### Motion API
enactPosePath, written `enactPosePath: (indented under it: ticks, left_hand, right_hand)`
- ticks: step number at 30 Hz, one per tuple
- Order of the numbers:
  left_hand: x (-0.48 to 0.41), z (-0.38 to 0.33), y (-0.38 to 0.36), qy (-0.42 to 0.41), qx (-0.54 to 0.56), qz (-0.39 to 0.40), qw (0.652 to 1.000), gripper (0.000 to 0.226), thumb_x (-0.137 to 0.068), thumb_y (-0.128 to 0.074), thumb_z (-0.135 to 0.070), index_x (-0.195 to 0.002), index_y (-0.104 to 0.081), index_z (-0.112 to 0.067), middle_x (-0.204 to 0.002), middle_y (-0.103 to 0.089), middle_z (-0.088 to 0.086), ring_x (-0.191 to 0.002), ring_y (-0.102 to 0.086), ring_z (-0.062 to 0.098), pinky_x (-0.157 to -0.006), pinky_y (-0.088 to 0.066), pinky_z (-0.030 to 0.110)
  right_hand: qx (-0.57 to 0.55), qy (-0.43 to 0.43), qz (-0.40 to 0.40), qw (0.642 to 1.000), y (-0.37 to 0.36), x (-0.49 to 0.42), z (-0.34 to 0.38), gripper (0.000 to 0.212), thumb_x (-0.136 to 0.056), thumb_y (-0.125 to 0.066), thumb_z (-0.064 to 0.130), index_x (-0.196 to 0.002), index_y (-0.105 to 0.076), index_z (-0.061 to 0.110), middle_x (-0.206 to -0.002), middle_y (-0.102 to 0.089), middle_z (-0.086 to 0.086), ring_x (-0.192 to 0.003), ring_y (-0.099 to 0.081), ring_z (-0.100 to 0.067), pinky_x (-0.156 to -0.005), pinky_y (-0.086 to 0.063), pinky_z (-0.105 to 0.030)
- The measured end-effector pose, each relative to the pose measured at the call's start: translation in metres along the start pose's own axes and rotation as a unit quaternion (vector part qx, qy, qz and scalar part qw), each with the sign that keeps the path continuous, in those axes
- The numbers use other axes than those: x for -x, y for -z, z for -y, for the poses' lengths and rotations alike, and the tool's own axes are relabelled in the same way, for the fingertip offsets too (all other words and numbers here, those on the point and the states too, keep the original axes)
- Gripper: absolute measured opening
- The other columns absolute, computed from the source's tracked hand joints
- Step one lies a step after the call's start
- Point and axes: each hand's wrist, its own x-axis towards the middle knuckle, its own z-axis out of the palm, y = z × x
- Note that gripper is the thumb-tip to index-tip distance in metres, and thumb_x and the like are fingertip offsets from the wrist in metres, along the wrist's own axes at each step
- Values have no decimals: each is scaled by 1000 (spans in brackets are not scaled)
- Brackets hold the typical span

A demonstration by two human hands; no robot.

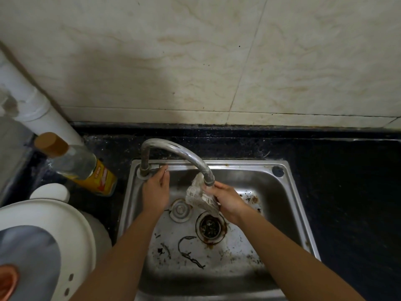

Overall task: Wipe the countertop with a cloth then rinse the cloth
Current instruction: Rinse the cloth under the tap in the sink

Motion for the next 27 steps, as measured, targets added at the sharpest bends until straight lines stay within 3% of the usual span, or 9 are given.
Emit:
enactPosePath:
  ticks: [7, 10, 12, 14, 16, 19, 22, 25, 27]
  left_hand:
    - [4, -1, 1, 19, 25, 2, 1000, 36, -98, -46, -23, -133, -54, -17, -124, -62, 7, -113, -56, 19, -87, -38, 22]
    - [23, -4, -1, 60, 78, -35, 995, 42, -98, -46, -23, -140, -45, -18, -119, -63, 7, -109, -59, 25, -91, -46, 33]
    - [42, -2, -7, 96, 98, -45, 989, 38, -98, -47, -24, -134, -51, -14, -118, -63, 5, -110, -58, 23, -90, -45, 31]
    - [55, 6, -18, 155, 149, 7, 977, 24, -96, -51, -24, -111, -67, -15, -110, -66, 3, -104, -61, 20, -84, -47, 28]
    - [61, 5, -24, 255, 218, 73, 939, 21, -93, -53, -30, -91, -69, -17, -101, -70, 6, -93, -64, 19, -80, -52, 33]
    - [58, -2, -29, 334, 263, 142, 894, 31, -94, -50, -38, -101, -66, -12, -102, -68, 7, -95, -62, 19, -81, -50, 33]
    - [55, -9, -28, 317, 309, 175, 880, 33, -92, -53, -43, -110, -65, -18, -108, -66, -1, -103, -59, 13, -83, -48, 30]
    - [55, -11, -26, 256, 291, 171, 906, 23, -92, -58, -32, -108, -65, -17, -107, -67, -2, -102, -60, 11, -77, -46, 24]
    - [55, -15, -26, 235, 286, 145, 917, 22, -92, -58, -28, -107, -64, -12, -105, -69, 3, -99, -63, 15, -75, -47, 24]
  right_hand:
    - [-11, 6, -1, 1000, 3, 0, -2, 34, -84, -70, 13, -117, -66, 12, -109, -72, -7, -99, -69, -21, -82, -55, -33]
    - [-15, 6, -2, 1000, 5, -1, -4, 30, -85, -69, 11, -115, -66, 10, -109, -72, -10, -100, -69, -24, -85, -55, -35]
    - [-13, 2, -7, 1000, 6, -2, -6, 29, -84, -69, 9, -113, -67, 8, -109, -71, -12, -102, -68, -27, -88, -54, -38]
    - [-1, 0, -15, 1000, 6, -4, -7, 29, -82, -68, 4, -110, -67, 7, -108, -71, -15, -103, -67, -31, -89, -54, -41]
    - [5, -1, -28, 1000, 5, -5, -9, 30, -79, -64, -2, -108, -67, 5, -109, -70, -18, -105, -65, -34, -92, -52, -46]
    - [3, 0, -48, 999, 3, -6, -11, 32, -78, -56, -1, -108, -67, 4, -111, -68, -20, -105, -64, -35, -92, -51, -45]
    - [-46, -13, -31, 998, 6, -8, -12, 42, -75, -52, 5, -115, -63, -1, -116, -65, -24, -110, -62, -38, -95, -49, -45]
    - [-90, -24, 15, 996, 11, -8, -12, 57, -66, -53, 12, -121, -60, -1, -119, -64, -25, -113, -60, -39, -102, -45, -51]
    - [-81, -16, 17, 996, 14, -7, -12, 51, -69, -54, 13, -118, -62, -1, -116, -66, -24, -109, -62, -38, -96, -50, -50]
